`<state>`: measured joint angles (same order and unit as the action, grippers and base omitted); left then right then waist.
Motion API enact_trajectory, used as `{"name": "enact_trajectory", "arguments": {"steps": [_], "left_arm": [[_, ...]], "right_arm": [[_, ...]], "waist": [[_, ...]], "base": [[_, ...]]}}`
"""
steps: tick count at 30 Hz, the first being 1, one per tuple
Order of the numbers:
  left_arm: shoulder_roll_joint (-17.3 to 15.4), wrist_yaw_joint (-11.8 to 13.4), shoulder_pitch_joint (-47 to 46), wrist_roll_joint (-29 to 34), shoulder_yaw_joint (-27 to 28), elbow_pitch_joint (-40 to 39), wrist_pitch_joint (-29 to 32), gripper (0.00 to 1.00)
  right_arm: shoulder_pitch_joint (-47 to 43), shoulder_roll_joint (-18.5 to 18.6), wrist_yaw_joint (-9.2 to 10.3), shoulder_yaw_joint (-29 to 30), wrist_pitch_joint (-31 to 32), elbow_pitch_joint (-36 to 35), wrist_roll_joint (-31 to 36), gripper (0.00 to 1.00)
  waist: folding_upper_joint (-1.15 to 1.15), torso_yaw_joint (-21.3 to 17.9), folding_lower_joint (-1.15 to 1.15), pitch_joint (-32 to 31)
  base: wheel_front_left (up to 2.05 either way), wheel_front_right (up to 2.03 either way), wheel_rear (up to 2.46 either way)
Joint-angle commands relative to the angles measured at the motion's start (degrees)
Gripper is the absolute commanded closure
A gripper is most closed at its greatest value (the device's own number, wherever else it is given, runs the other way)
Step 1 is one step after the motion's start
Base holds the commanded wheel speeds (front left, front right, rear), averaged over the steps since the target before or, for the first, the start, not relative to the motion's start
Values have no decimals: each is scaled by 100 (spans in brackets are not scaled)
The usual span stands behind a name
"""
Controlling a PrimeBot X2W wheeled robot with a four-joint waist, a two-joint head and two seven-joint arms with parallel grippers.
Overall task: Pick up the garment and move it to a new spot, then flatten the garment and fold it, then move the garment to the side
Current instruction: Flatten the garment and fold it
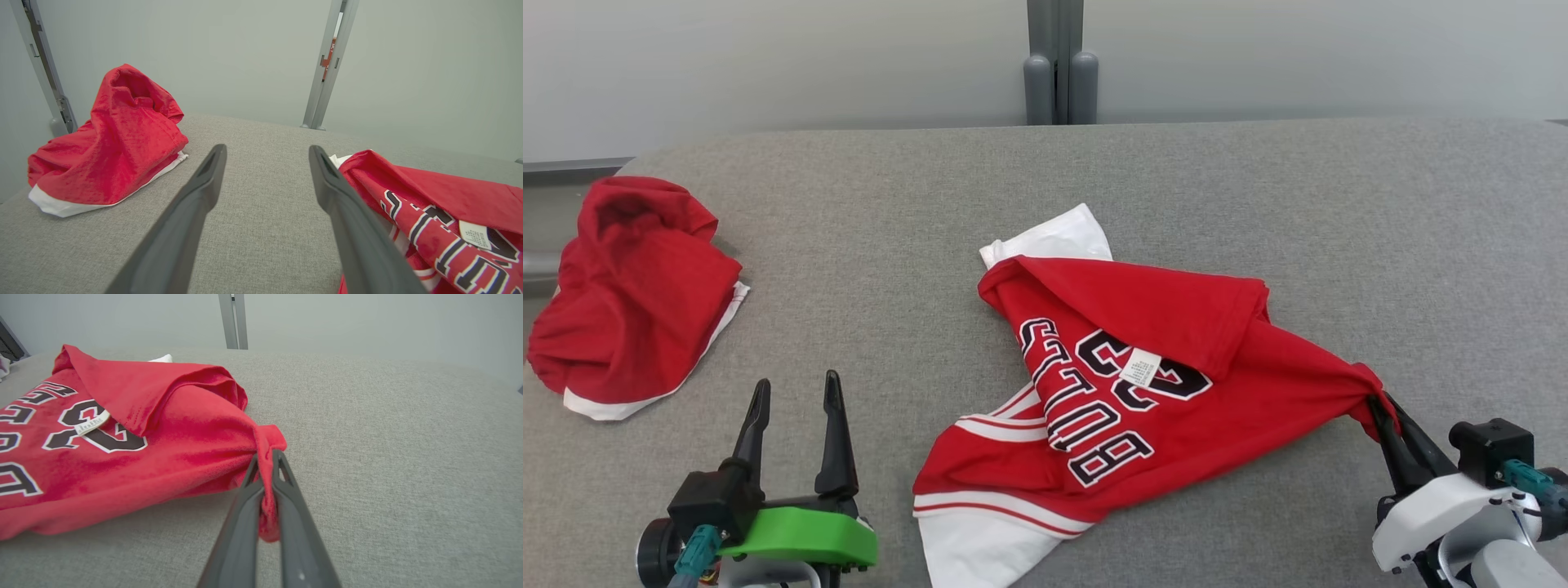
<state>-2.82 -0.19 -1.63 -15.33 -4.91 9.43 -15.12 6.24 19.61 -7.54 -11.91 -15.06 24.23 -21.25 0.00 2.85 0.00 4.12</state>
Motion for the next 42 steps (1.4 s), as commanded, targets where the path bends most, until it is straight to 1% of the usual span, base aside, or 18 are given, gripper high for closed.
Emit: {"name": "enact_trajectory", "arguments": {"steps": [1, 10, 16, 21, 27, 28, 29, 30, 32, 34, 37, 42], "left_arm": [[-15, 20, 83, -44, 14, -19, -2, 0], [-15, -17, 142, -18, 57, -48, -2, 0], [-15, -22, 4, -22, -31, -17, -3, 0], [-15, 6, -80, -54, -92, 1, -2, 0], [-14, -25, -152, -88, -103, 69, -3, 0], [-14, -20, -155, -95, -111, 72, -2, 0], [-14, -11, -163, -100, -124, 75, -2, 0], [-14, -4, -170, -104, -133, 77, -3, 0], [-15, 12, -170, -108, -145, 81, -2, 0], [-14, 25, -149, -92, -148, 76, -2, 0], [-14, 40, -85, -87, -115, 59, -2, 0], [-14, 50, -17, -70, -76, 45, -2, 0]], "right_arm": [[-117, 34, 10, 39, -16, -68, -44, 100], [-545, 10, 10, 212, -16, -562, 14, 100], [-122, 4, 10, -20, 18, -641, 92, 100], [579, -72, 10, -435, 48, -298, 145, 100], [1527, -324, 10, -935, 49, 739, 72, 100], [1629, -352, 10, -993, 40, 924, 77, 97], [1749, -407, 10, -1042, 26, 1128, 51, 35], [1820, -454, 10, -1084, 20, 1286, 24, 0], [1955, -514, 10, -1159, -4, 1578, -3, 0], [2034, -557, 10, -1225, -19, 1725, -58, 0], [1983, -526, 10, -1180, -16, 1493, -107, 0], [1481, -389, 10, -975, -14, 779, -72, 0]], "waist": [[0, -14, 0, -13], [0, -13, 0, -53], [0, 107, 0, 18], [0, 290, 0, 117], [0, 466, 0, 188], [0, 481, 0, 192], [0, 496, 0, 195], [0, 506, 0, 195], [0, 516, 0, 184], [0, 494, 0, 159], [0, 396, 0, 115], [0, 217, 0, 24]], "base": [[0, 0, 0], [0, 0, 0], [0, 0, 0], [0, 0, 0], [0, 0, 0], [0, 0, 0], [0, 0, 0], [0, 0, 0], [0, 0, 0], [0, 0, 0], [0, 0, 0], [0, 0, 0]]}}
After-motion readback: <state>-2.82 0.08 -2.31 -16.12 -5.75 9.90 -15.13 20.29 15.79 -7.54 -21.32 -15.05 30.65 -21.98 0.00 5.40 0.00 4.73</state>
